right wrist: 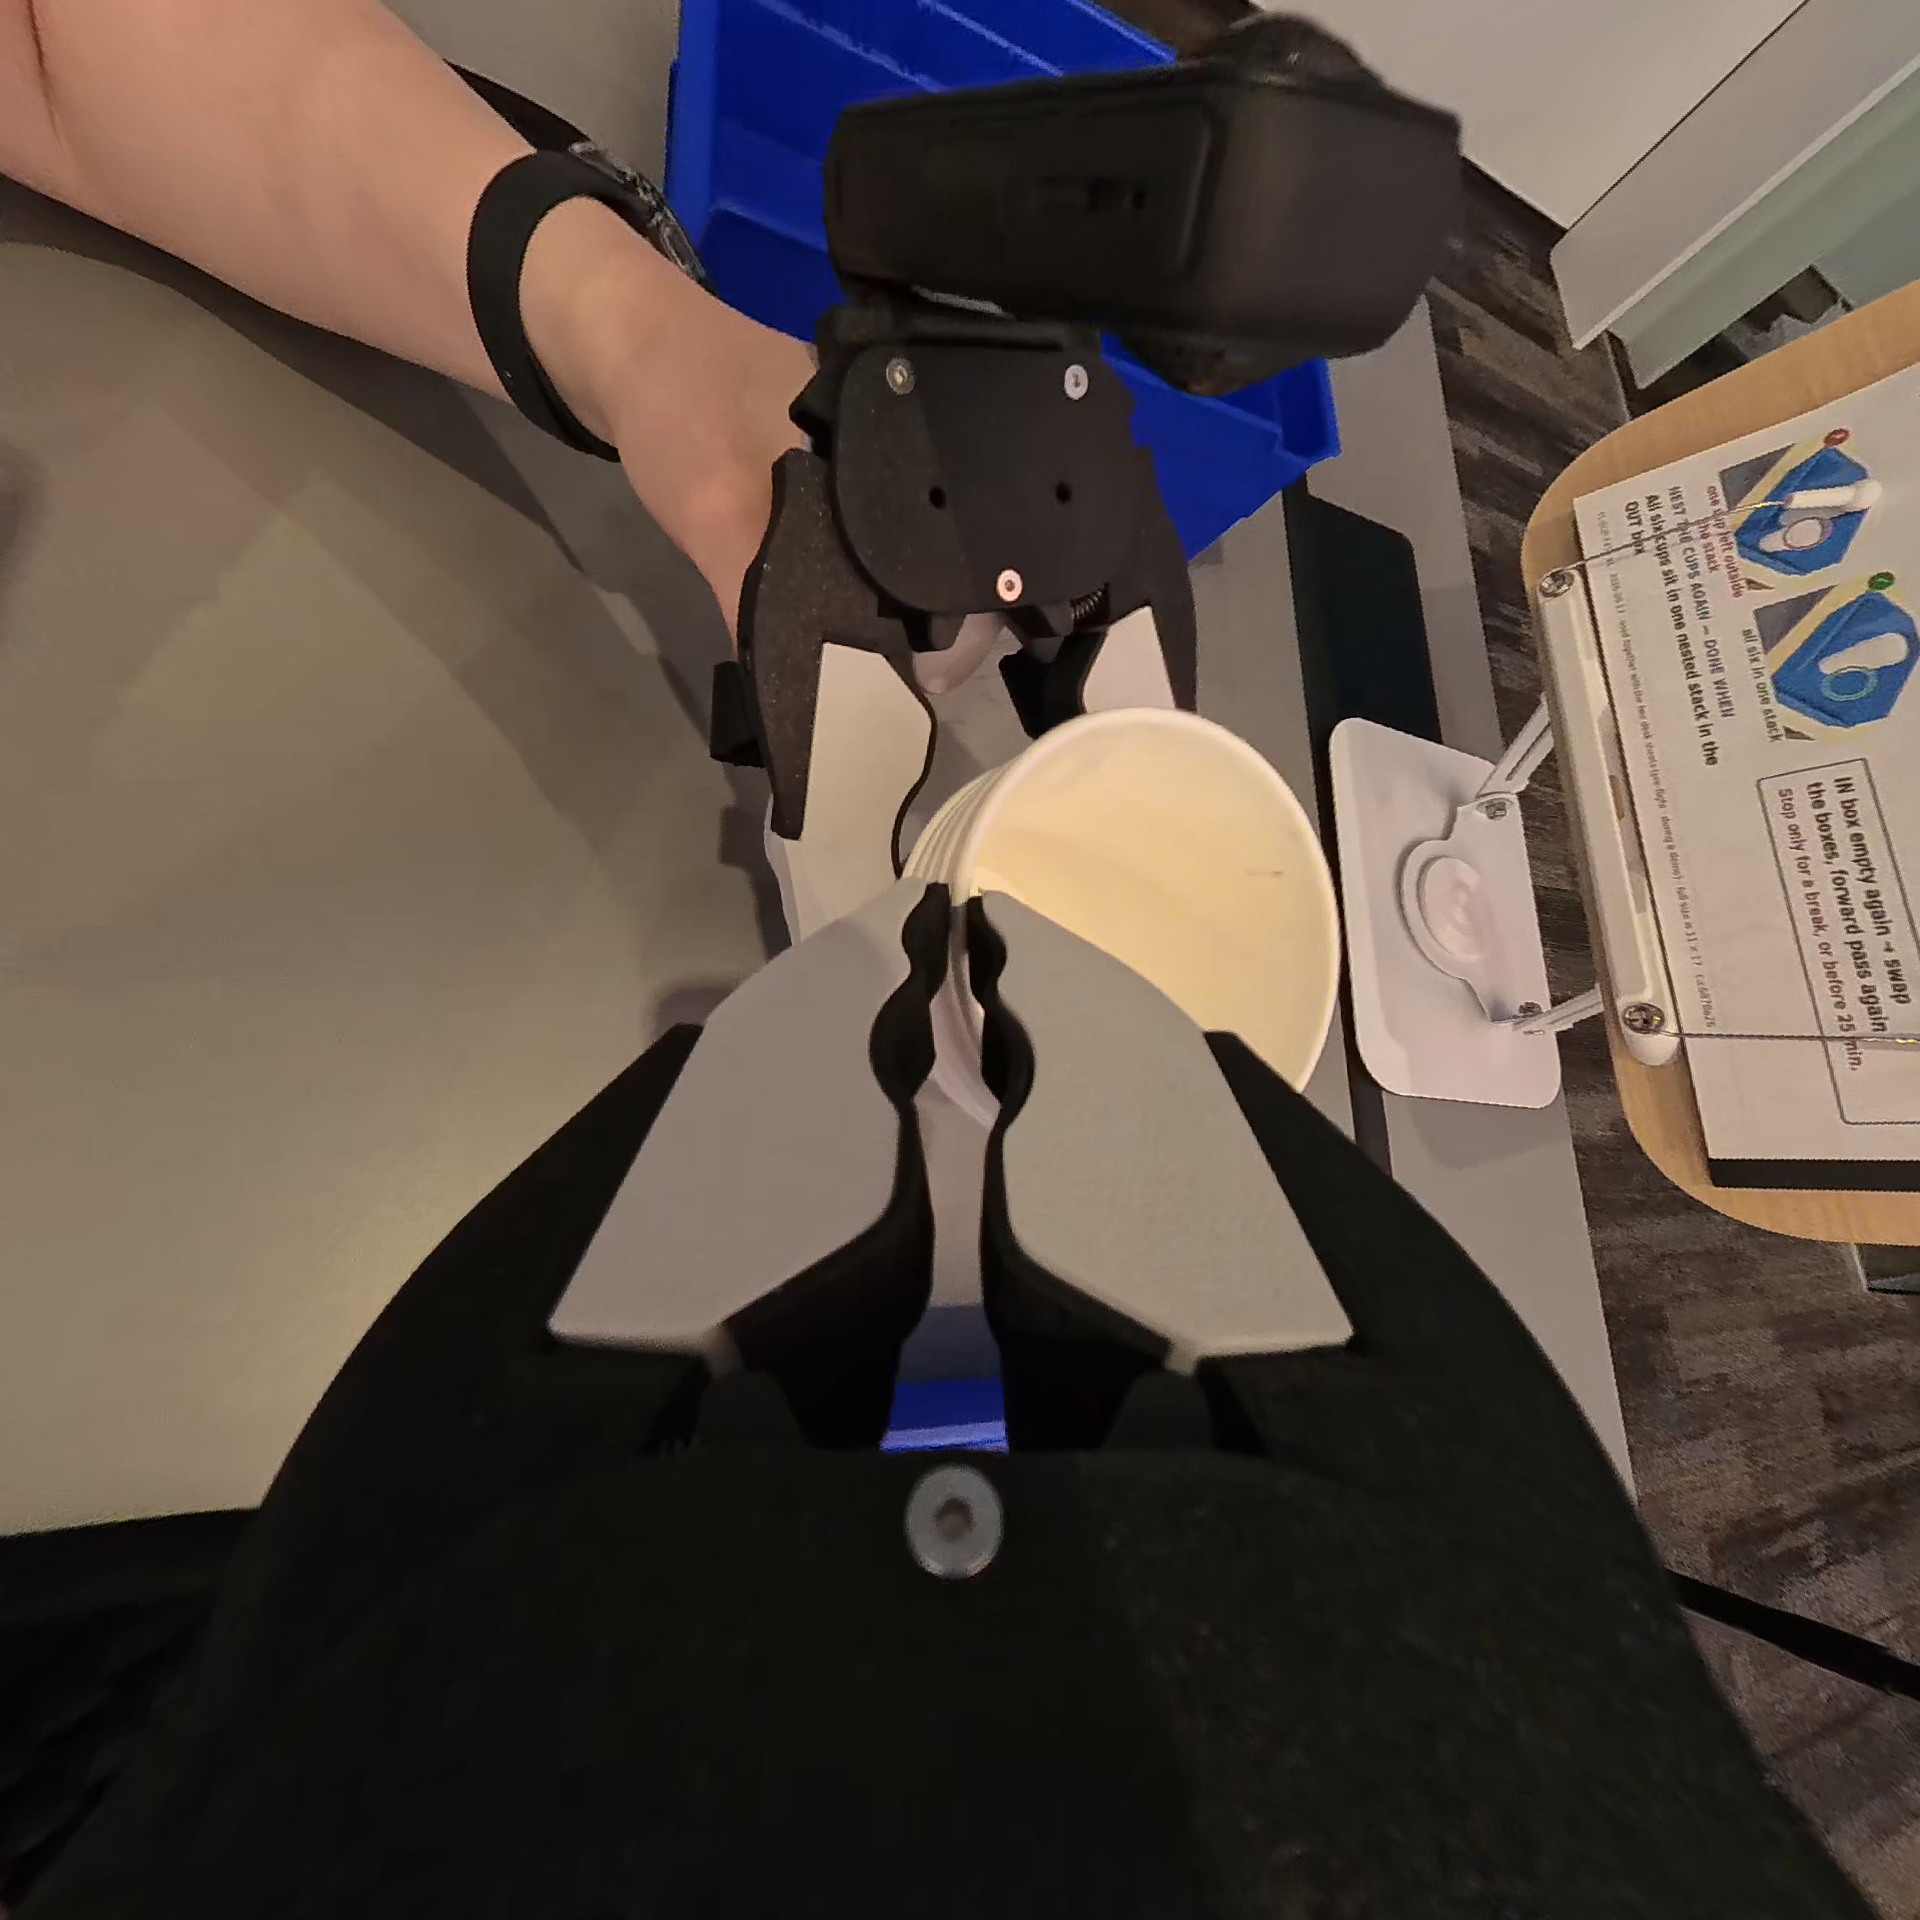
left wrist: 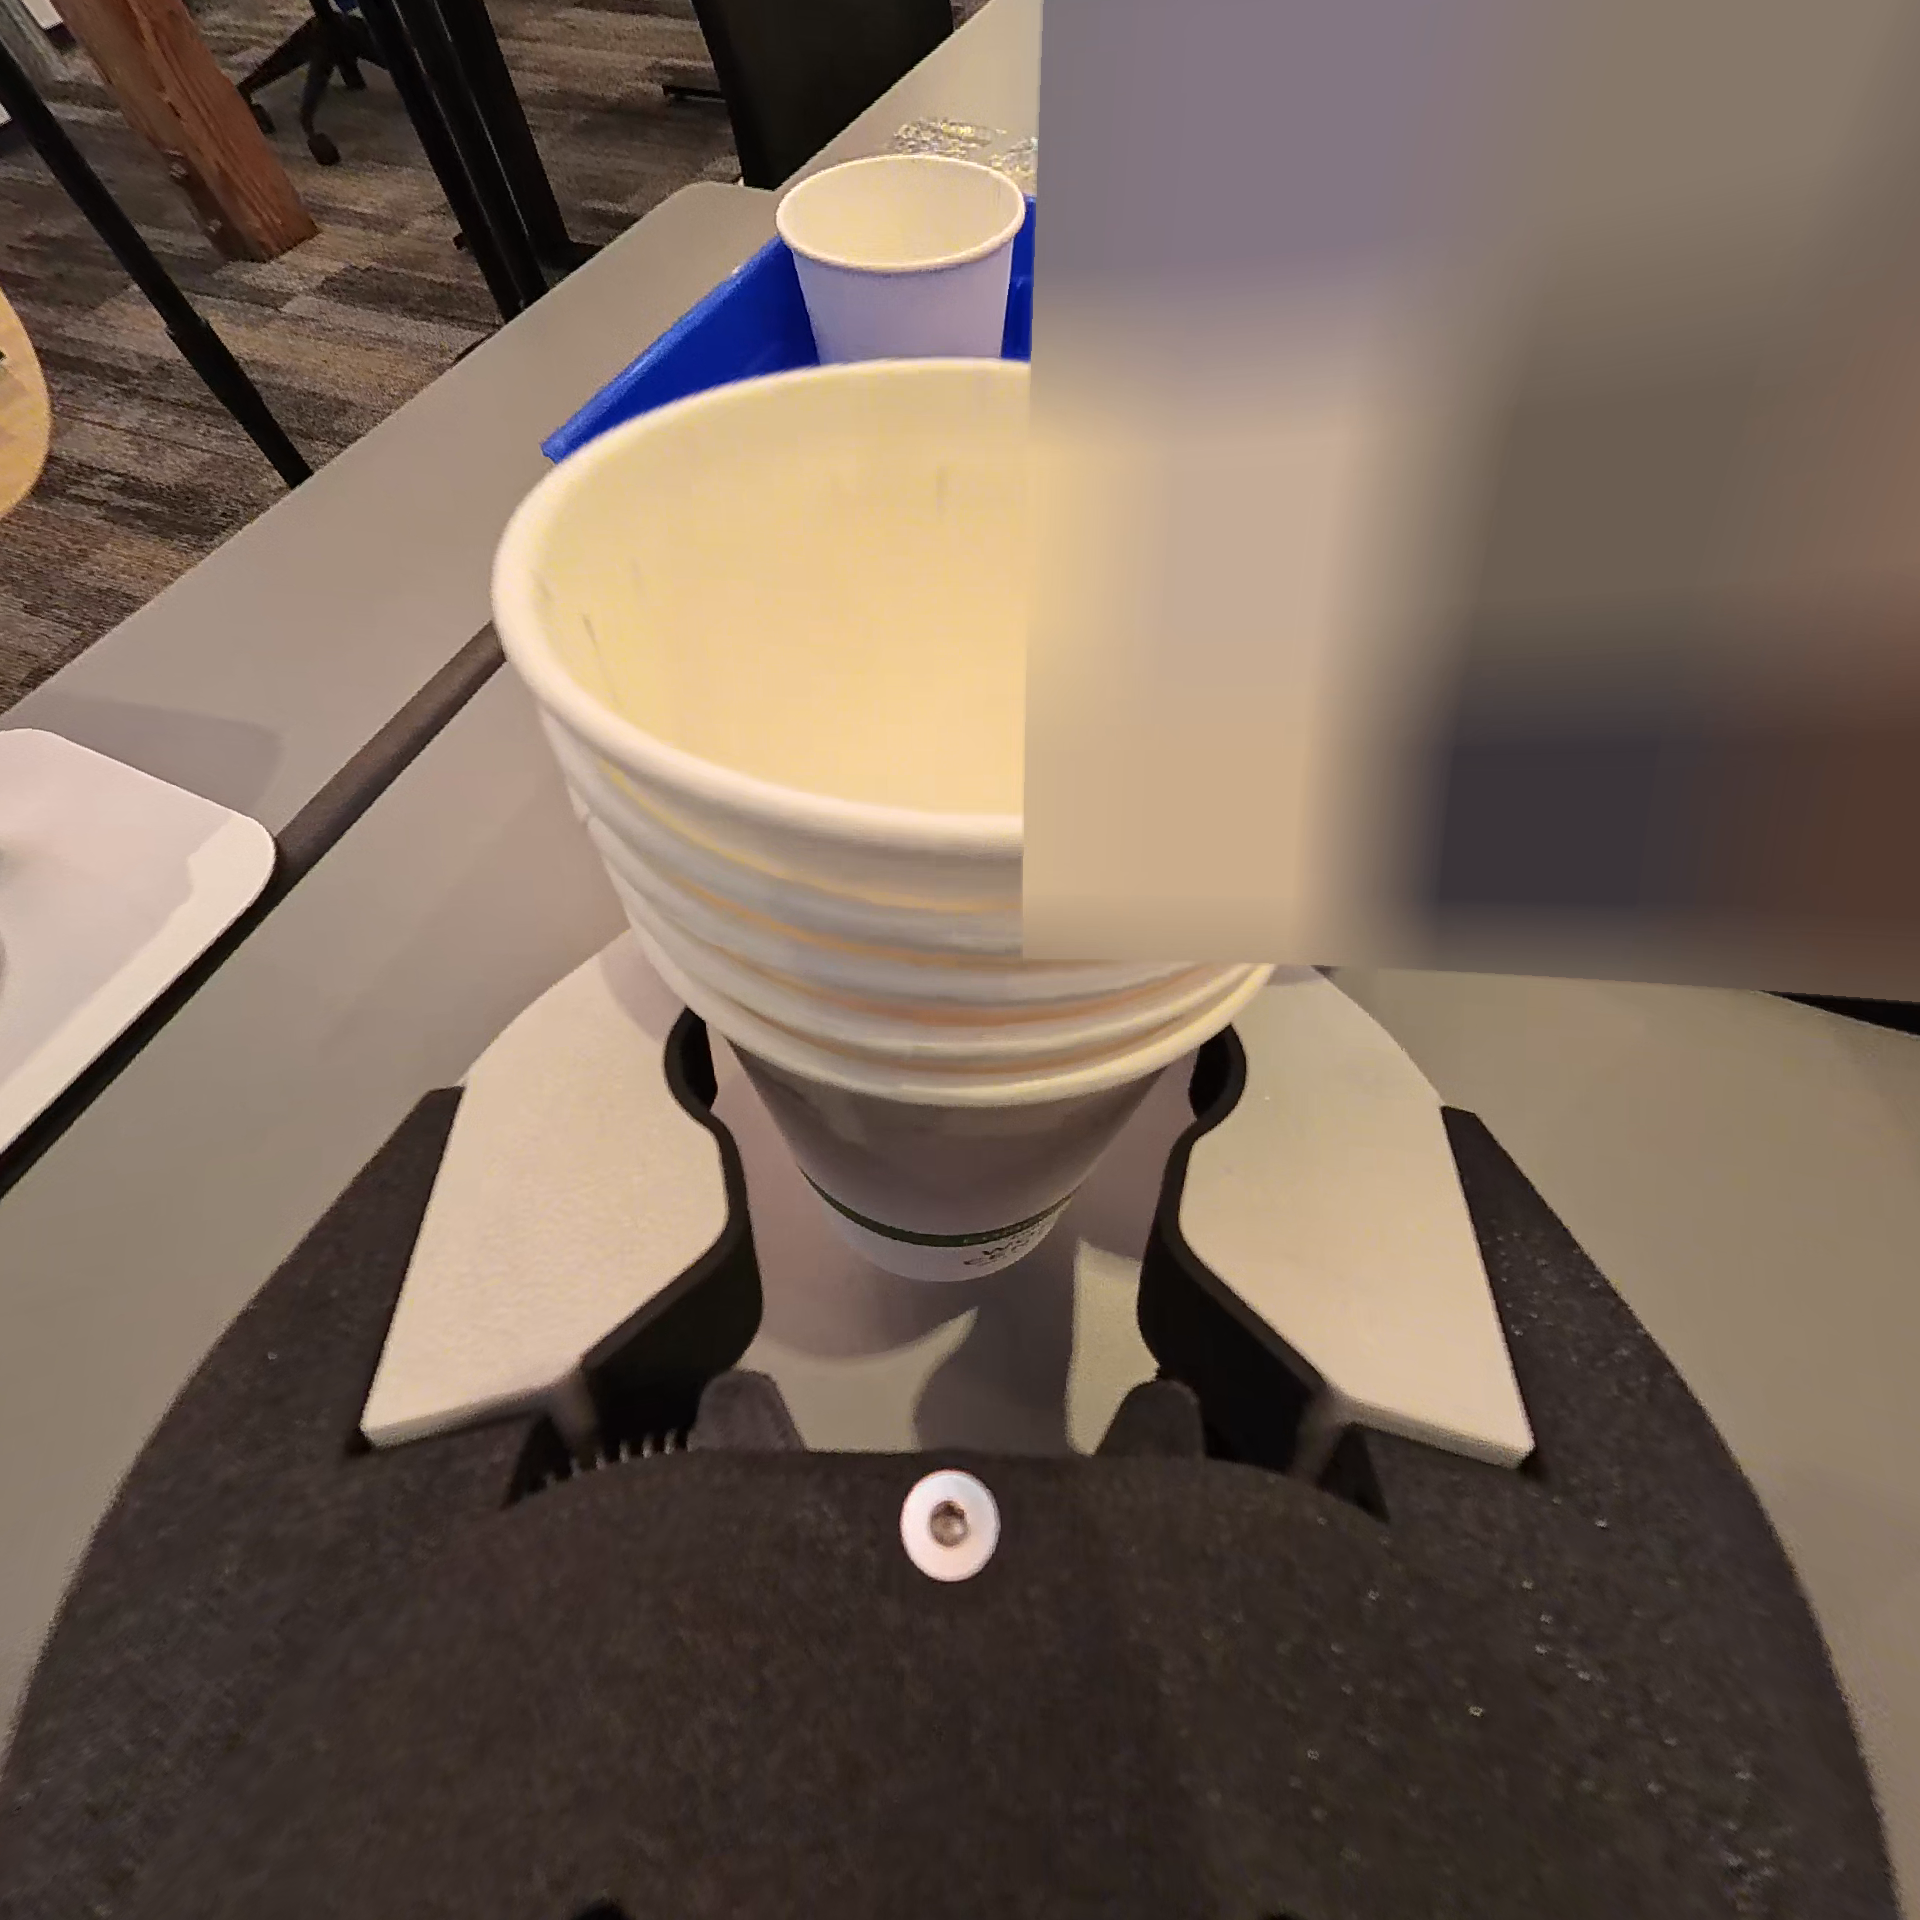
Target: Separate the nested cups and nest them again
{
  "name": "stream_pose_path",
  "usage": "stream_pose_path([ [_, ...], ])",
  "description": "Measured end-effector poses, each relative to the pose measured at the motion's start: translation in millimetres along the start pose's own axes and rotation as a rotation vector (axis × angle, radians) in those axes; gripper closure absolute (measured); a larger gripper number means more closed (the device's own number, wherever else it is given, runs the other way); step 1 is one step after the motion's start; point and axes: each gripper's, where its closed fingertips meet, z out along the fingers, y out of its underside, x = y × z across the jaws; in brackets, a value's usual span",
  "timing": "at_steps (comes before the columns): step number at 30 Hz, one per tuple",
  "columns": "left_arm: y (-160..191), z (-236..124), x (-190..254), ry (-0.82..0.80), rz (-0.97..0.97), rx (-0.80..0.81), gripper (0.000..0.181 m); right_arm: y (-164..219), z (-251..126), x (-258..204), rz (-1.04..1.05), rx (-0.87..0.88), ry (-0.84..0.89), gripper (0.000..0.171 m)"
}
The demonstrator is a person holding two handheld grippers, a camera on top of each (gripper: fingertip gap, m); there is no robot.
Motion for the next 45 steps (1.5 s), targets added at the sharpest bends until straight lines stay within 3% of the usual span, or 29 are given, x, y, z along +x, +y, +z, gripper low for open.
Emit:
stream_pose_path([
  [9,4.7,1.3,-5.3,-0.015,-0.006,-0.017,0.090,-17.5,-27.8,21.0,0.018,0.129,0.127,0.168],
  [17,6.7,-0.4,-12.6,-0.027,-0.023,-0.018,0.090,-37.7,-113.6,56.0,0.035,0.326,0.471,0.168],
  [22,6.2,-1.5,-13.2,-0.028,-0.024,-0.017,0.090,15.2,-145.9,89.1,0.173,0.154,0.682,0.168],
  [26,7.8,-0.3,-12.3,-0.026,-0.021,-0.025,0.090,76.3,-128.4,113.2,0.316,-0.019,0.704,0.168],
  [32,8.8,0.2,-12.1,-0.024,-0.019,-0.030,0.090,148.7,-68.6,119.4,0.393,-0.280,0.588,0.168],
  [37,8.3,-0.9,-13.2,-0.025,-0.021,-0.028,0.090,174.9,-35.3,111.8,0.405,-0.385,0.496,0.168],
  [45,6.5,-2.7,-13.4,-0.024,-0.020,-0.022,0.090,189.1,-21.5,108.6,0.377,-0.422,0.459,0.168],
])
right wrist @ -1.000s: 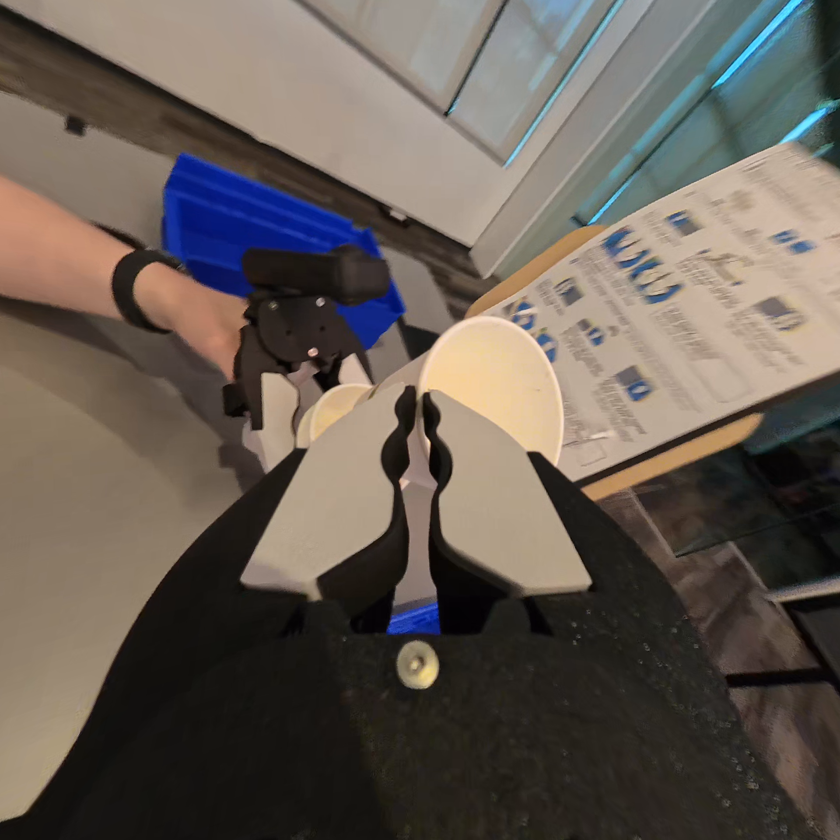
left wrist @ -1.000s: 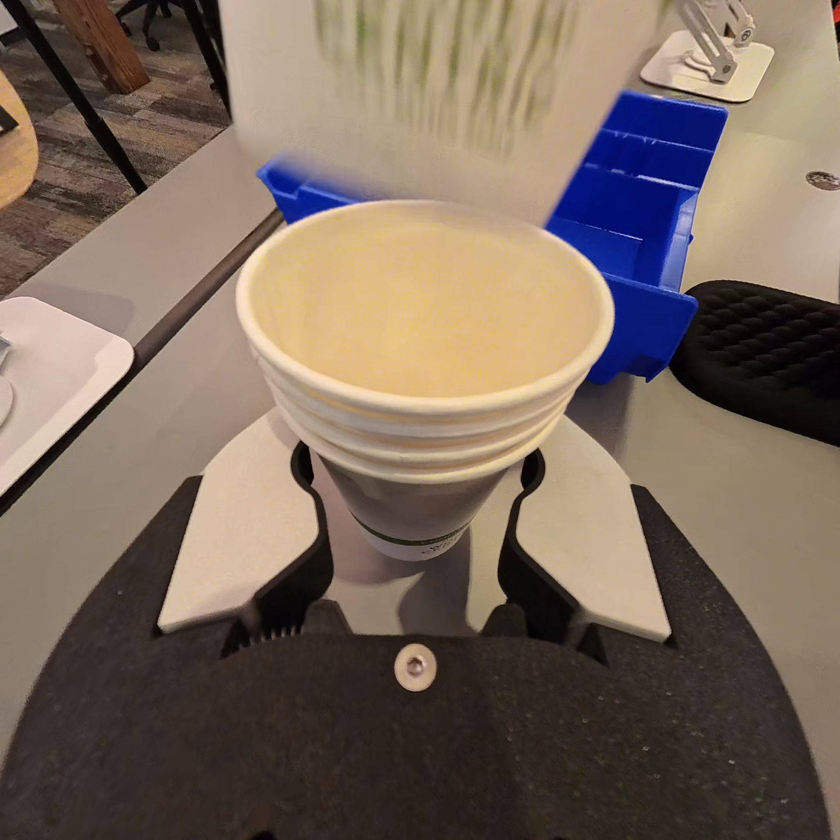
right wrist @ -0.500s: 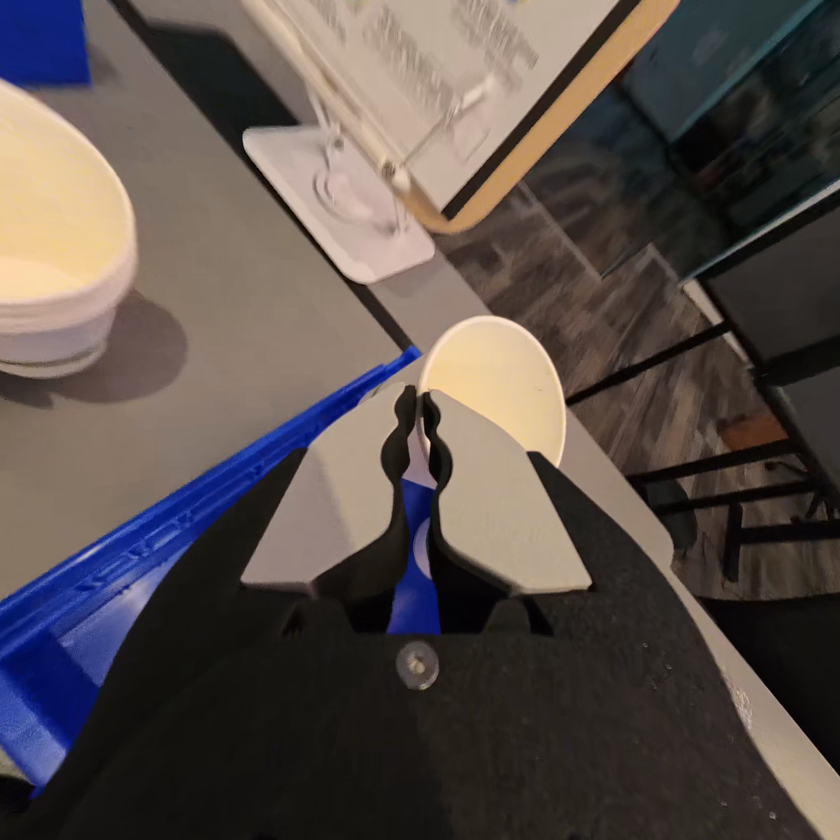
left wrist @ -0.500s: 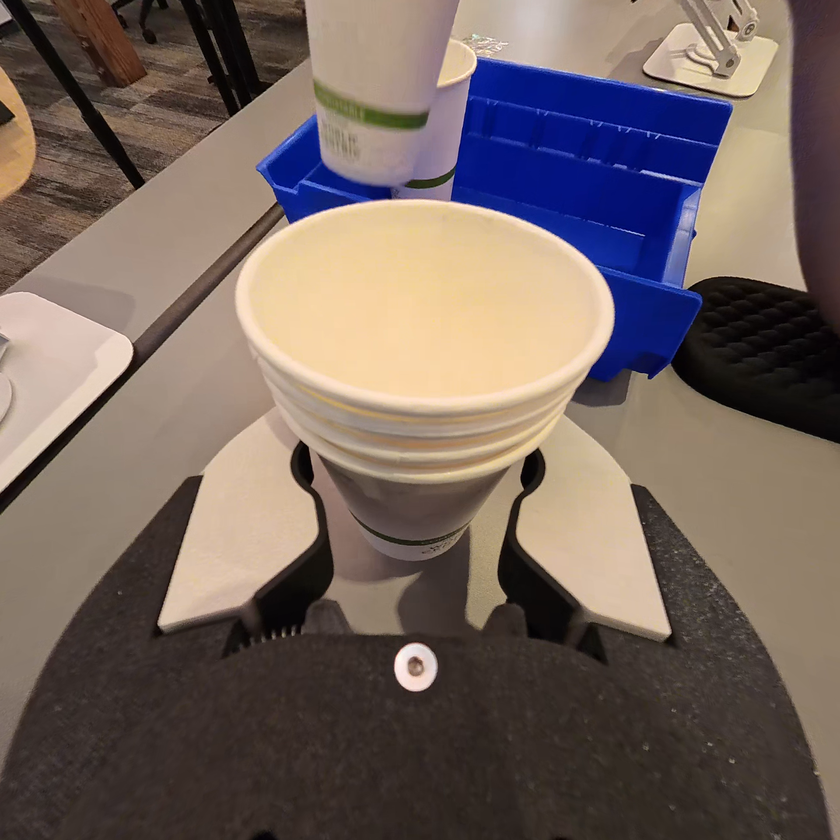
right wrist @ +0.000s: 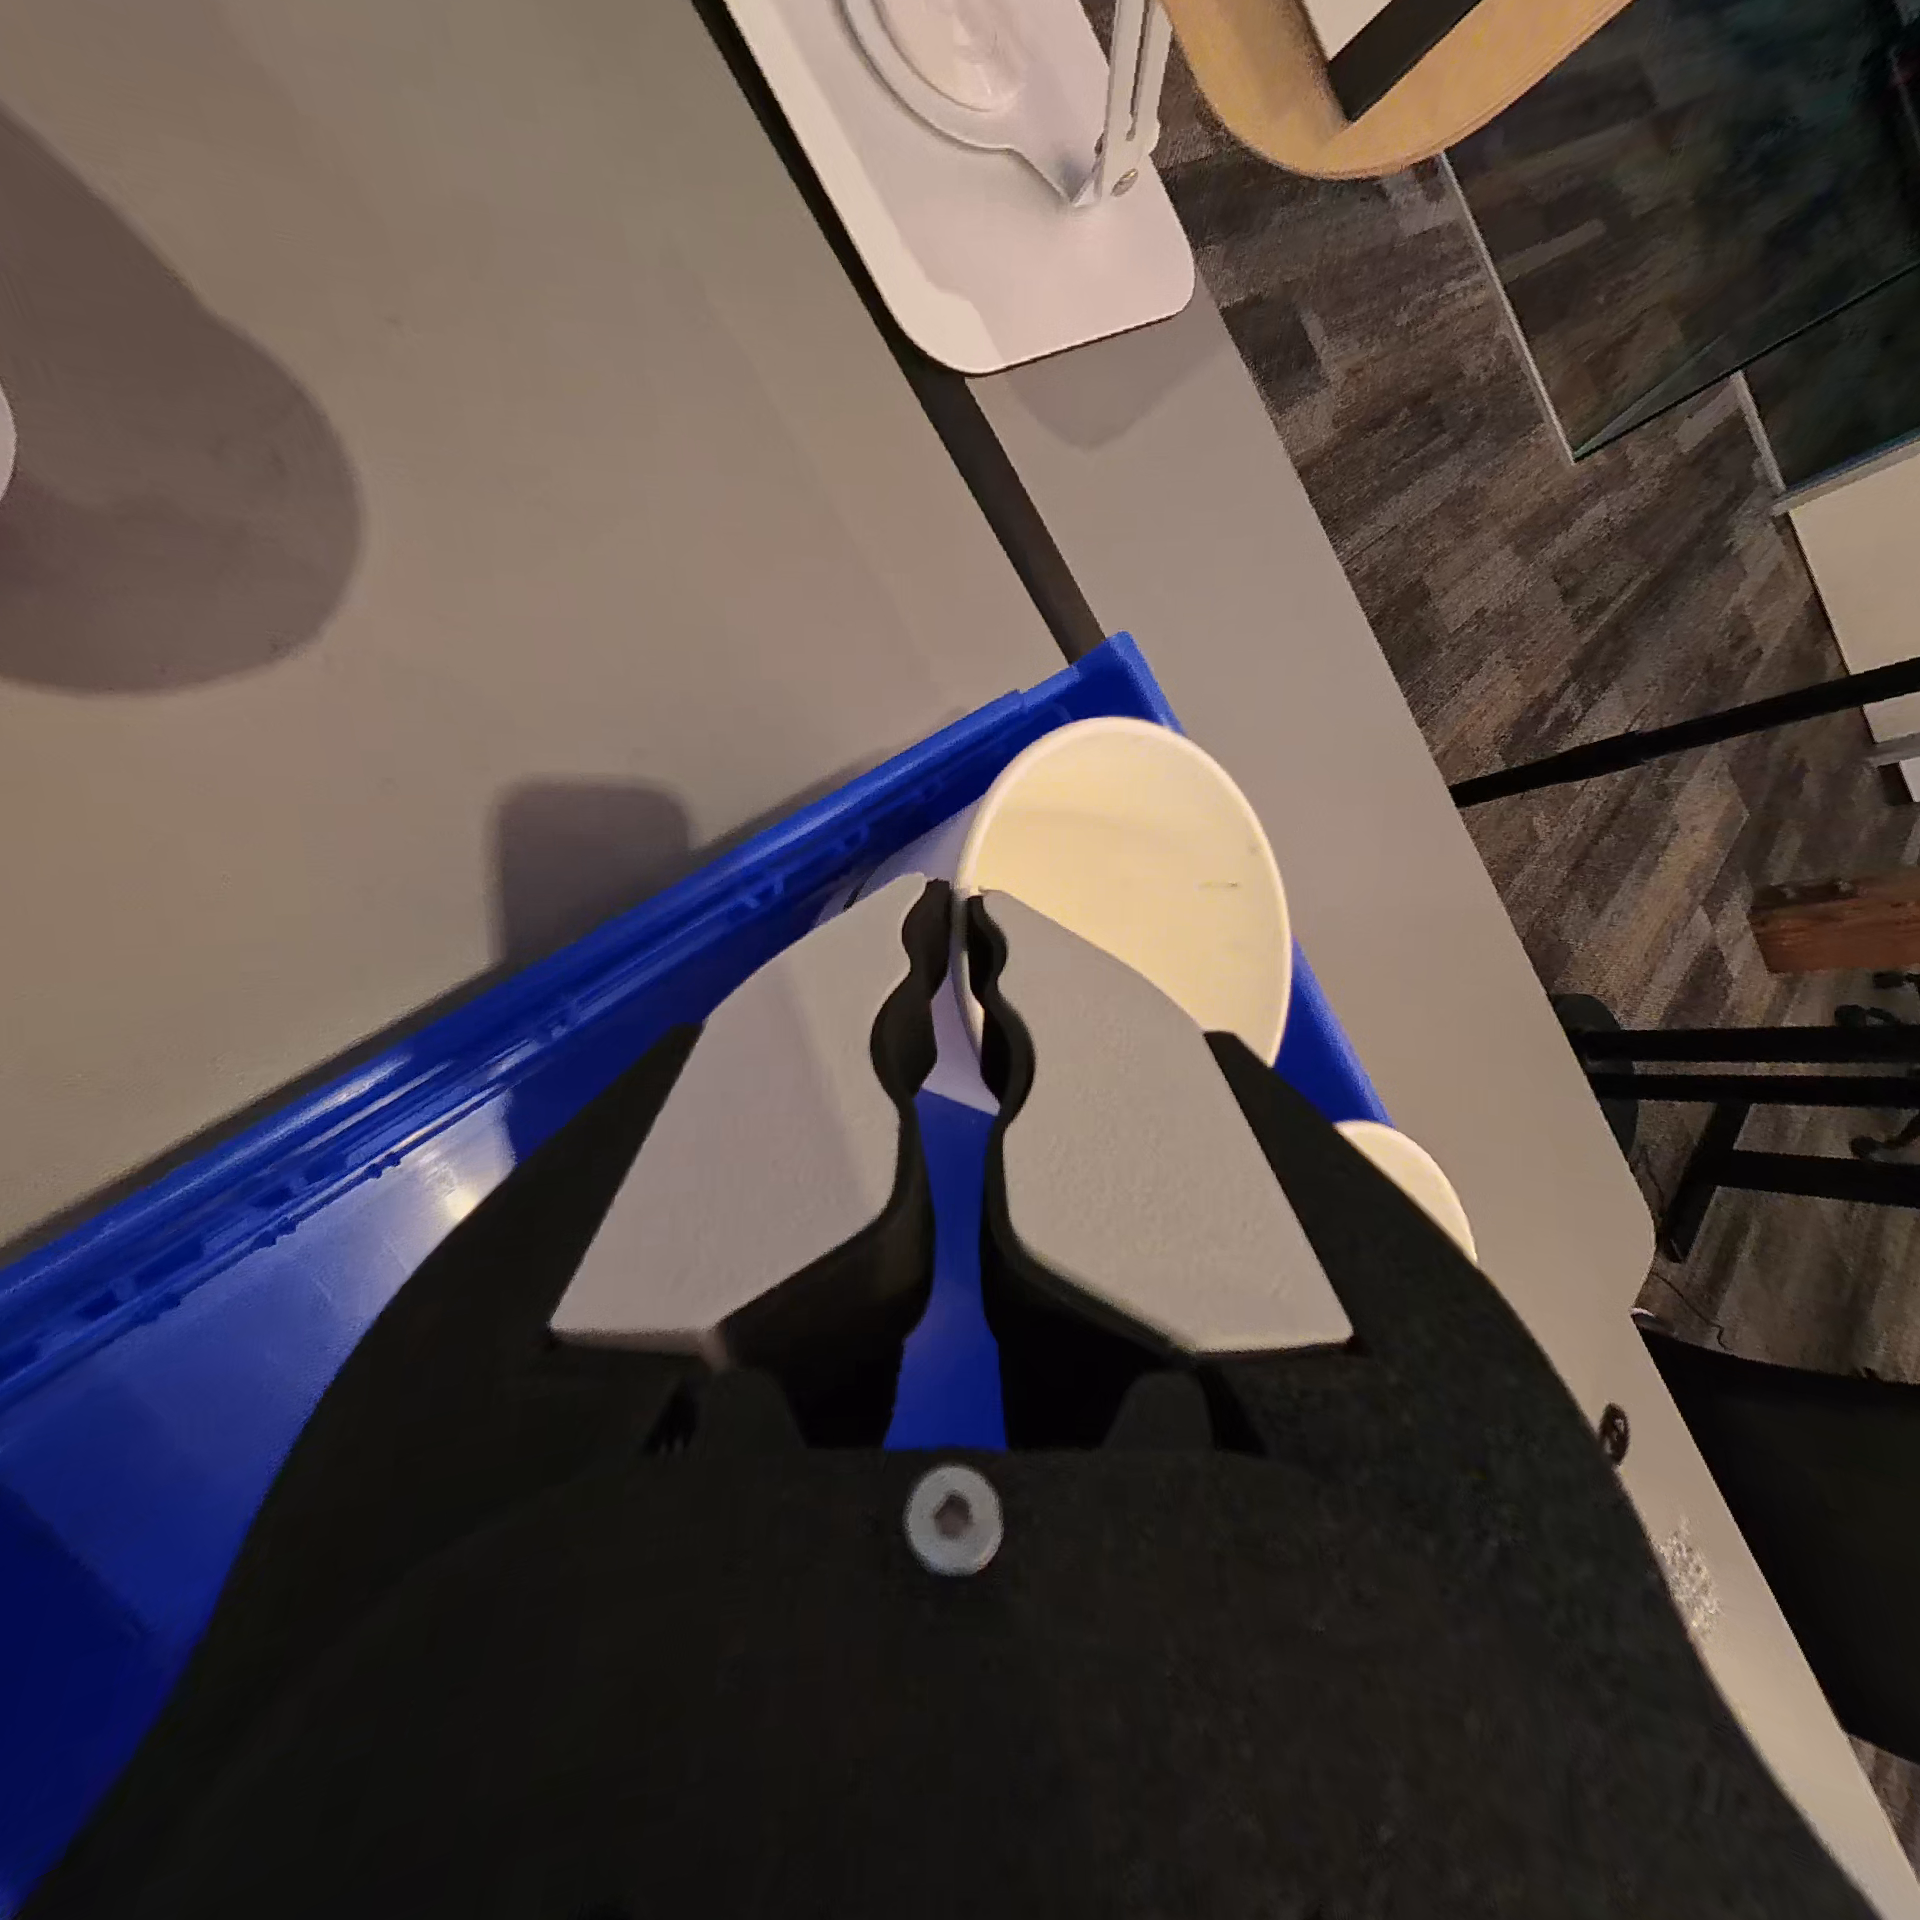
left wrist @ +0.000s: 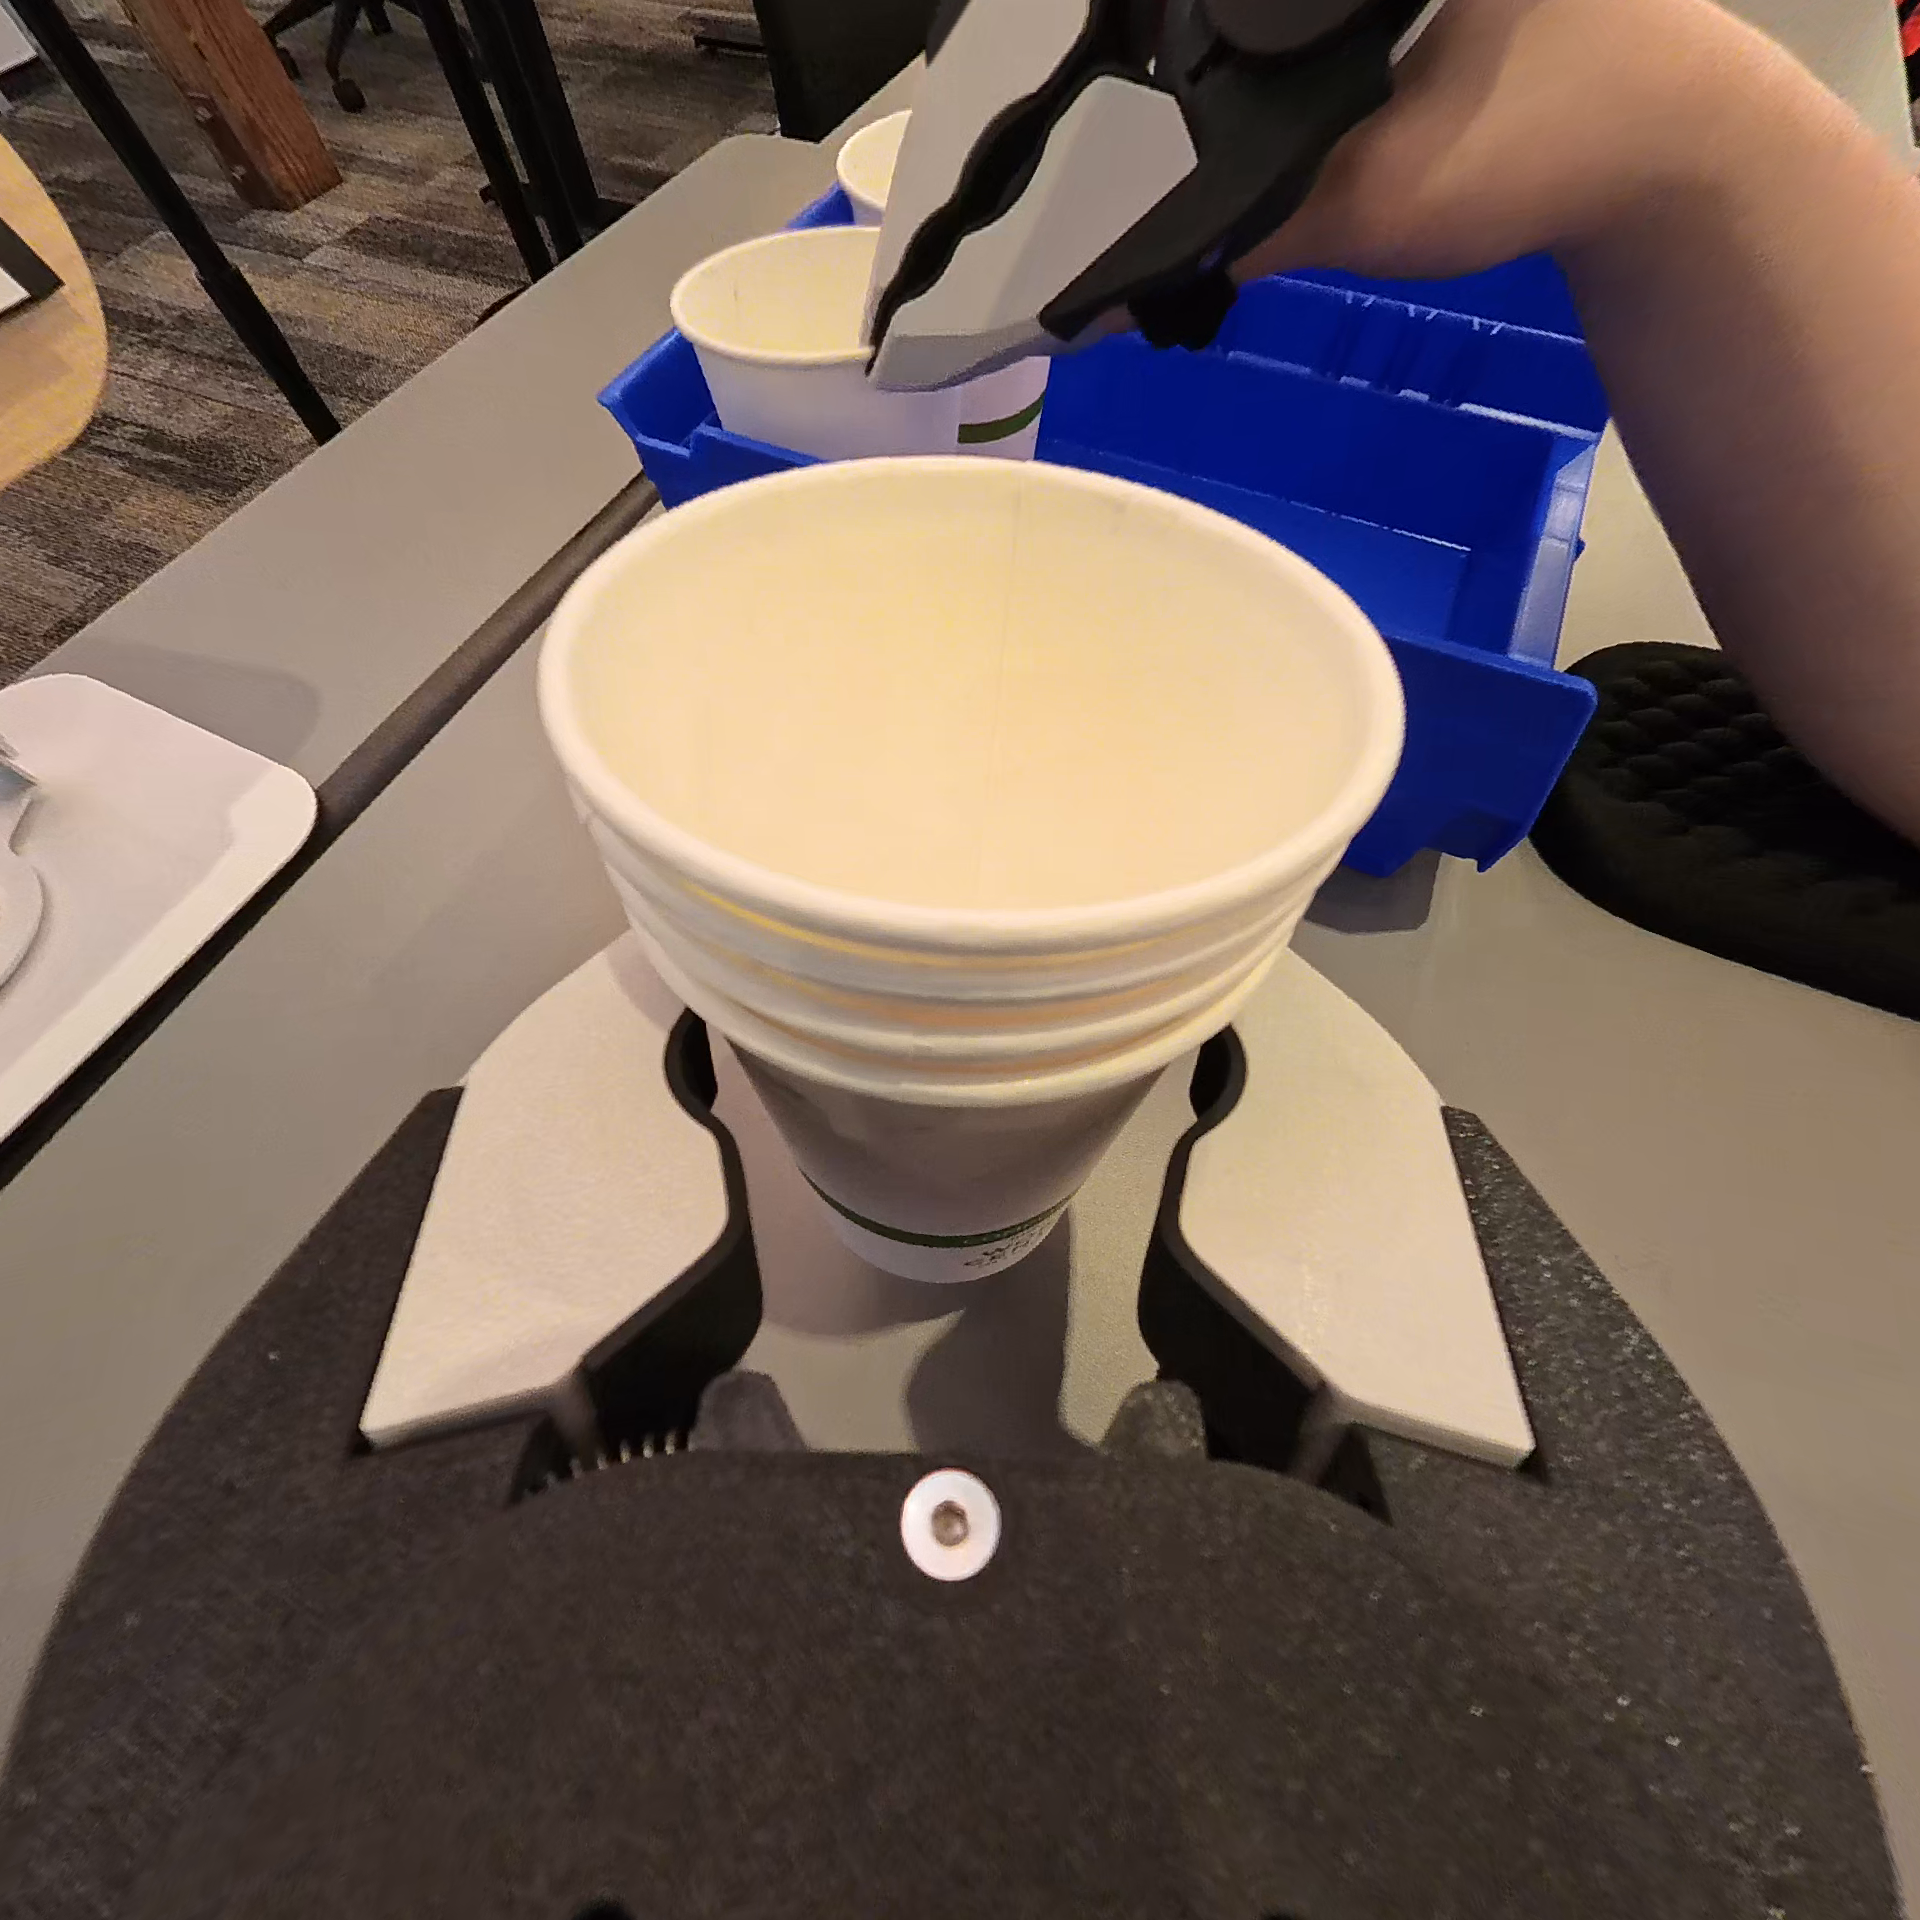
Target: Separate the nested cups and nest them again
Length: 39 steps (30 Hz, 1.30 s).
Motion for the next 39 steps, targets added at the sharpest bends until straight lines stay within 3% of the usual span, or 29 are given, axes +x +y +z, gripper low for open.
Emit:
stream_pose_path([
  [19,2.7,2.9,1.3,0.005,-0.001,-0.012,0.090,0.6,6.8,-2.7,-0.058,0.039,-0.005,0.165],
  [22,2.2,2.1,0.8,0.003,0.001,-0.011,0.090,-5.4,-5.6,2.5,-0.050,0.064,0.015,0.157],
  [25,2.8,1.6,0.2,0.004,0.000,-0.019,0.090,-39.7,-44.1,4.0,-0.083,0.209,0.061,0.155],
  [28,8.0,3.1,-0.4,0.006,-0.002,-0.050,0.090,-82.1,-92.6,-43.9,-0.170,0.395,-0.134,0.158],
  [31,12.3,5.8,0.8,0.007,0.005,-0.071,0.090,-99.0,-120.4,-100.4,-0.313,0.440,-0.328,0.161],
  [39,18.8,10.9,6.8,0.002,0.056,-0.116,0.090,-98.8,-95.7,-148.0,-0.444,0.289,-0.419,0.160],
])
